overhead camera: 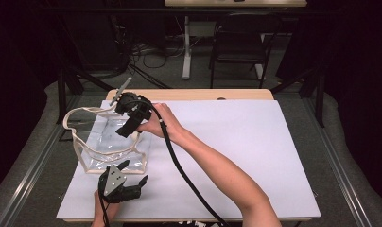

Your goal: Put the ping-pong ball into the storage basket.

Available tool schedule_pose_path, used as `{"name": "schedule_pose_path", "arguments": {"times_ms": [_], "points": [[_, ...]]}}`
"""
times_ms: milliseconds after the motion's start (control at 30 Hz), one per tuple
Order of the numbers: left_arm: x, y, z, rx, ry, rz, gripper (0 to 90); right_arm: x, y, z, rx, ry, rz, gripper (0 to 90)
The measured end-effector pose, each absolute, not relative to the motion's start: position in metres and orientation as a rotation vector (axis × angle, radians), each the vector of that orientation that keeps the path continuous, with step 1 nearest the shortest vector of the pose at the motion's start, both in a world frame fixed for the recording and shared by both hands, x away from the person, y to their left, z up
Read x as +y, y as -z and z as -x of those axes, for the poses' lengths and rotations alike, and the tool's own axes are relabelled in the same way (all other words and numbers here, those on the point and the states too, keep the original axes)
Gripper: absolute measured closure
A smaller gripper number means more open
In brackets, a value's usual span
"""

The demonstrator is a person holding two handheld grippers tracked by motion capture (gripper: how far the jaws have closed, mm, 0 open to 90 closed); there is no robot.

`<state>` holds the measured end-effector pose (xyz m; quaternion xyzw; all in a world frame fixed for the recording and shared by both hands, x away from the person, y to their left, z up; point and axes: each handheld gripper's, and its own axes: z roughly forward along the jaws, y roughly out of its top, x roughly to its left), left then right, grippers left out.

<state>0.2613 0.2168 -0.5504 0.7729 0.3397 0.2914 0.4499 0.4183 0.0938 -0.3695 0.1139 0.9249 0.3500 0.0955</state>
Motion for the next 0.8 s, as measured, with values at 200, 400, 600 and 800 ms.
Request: {"name": "schedule_pose_path", "arguments": {"times_ms": [200,400,600,800], "points": [[0.217,0.55,-0.261,0.841,-0.719,-1.909,16.1,0.078,0.365,-0.417,2.724,-1.08,-0.35,13.1],[0.217,0.55,-0.261,0.841,-0.719,-1.909,16.1,0.065,0.365,-0.418,2.708,-1.099,-0.369,9.6],[0.217,0.55,-0.261,0.839,-0.718,-1.908,16.1,0.052,0.361,-0.417,2.686,-1.121,-0.394,6.8],[0.216,0.55,-0.262,0.839,-0.715,-1.907,16.2,0.04,0.361,-0.416,2.671,-1.121,-0.413,4.8]]}}
